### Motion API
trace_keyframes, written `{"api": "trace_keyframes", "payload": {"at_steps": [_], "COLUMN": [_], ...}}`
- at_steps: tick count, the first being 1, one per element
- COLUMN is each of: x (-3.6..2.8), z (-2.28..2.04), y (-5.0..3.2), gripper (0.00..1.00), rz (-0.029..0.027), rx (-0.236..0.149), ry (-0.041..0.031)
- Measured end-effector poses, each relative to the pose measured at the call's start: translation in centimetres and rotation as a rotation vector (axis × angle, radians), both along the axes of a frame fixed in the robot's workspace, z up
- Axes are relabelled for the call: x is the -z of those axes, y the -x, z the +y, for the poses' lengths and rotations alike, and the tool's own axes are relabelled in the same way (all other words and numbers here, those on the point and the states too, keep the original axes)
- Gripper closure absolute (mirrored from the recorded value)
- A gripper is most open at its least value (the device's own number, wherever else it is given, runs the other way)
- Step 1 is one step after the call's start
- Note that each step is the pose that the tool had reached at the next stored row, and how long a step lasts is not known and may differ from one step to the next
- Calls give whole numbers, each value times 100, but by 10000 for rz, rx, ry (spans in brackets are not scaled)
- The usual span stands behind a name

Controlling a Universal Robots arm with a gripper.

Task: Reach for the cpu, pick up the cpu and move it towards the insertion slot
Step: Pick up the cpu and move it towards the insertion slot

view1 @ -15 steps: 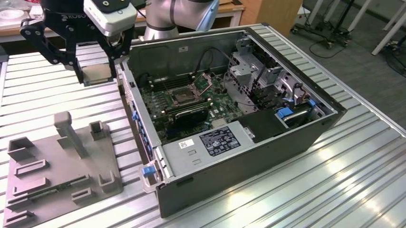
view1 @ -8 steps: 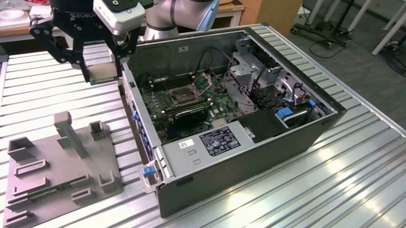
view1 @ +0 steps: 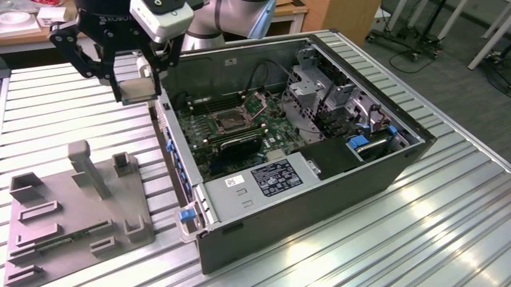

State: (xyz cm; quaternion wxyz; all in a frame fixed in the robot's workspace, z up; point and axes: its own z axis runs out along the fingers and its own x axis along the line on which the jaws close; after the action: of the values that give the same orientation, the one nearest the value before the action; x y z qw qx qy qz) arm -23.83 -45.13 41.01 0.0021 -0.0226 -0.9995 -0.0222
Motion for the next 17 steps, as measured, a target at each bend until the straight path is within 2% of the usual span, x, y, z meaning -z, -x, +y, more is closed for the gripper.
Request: {"api": "trace_keyframes", "payload": {"at_steps": [7,17], "x": [0,0], "z": [0,0], "y": [-102,-134], "gripper": [45,45], "rz": [4,4], "rx": [1,1], "ry": [-1,0]}}
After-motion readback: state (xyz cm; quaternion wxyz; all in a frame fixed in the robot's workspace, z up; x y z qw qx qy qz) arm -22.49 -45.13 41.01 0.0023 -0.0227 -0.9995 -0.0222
